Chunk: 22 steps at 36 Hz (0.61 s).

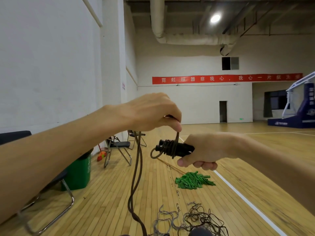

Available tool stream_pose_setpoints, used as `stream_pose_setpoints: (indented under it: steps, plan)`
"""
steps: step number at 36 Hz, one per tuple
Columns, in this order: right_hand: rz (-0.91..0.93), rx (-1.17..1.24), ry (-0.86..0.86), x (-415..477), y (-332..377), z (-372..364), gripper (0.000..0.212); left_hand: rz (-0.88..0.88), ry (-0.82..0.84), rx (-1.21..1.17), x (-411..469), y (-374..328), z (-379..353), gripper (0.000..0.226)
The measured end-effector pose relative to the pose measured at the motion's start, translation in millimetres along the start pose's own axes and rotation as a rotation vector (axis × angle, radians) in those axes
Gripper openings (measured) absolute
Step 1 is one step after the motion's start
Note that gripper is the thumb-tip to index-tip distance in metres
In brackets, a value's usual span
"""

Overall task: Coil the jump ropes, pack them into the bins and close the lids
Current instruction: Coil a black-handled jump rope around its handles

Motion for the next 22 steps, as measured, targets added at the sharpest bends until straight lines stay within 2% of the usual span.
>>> stream_pose_setpoints:
  steps: [4,9,13,16,21,22]
  plan:
    - [0.066,-0.019,0.018,-9,12,-4,0.026,0.076,0.017,-0.146,-1,2,1,0.041]
    - [0.105,-0.023,0.005,-16,20,-2,0.026,0.184,0.003,-0.314,-5,16,0,0.026]
    - [0.167,0.027,0.027,-26,27,-2,0.028,0.244,0.021,-0.634,-12,24,-6,0.015]
    - [0.223,0.060,0.041,-34,31,-2,0.026,0.278,0.013,-0.850,-21,32,-15,0.024]
    - [0.302,0.115,0.047,-38,38,-5,0.022,0.305,0.062,-0.989,-28,37,-28,0.030]
    - [0.326,0.124,0.040,-39,39,-4,0.023,0.293,0.076,-1.003,-29,37,-29,0.037]
Point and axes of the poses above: each hand's wrist, its own x-axis towards the middle knuckle, its own z-axis out of the back of the hand, y = z × x, the point moved 3 cm from there along x, towards the middle knuckle, and after that the axes turned 10 degrees about -x, right-handed, at the moved point
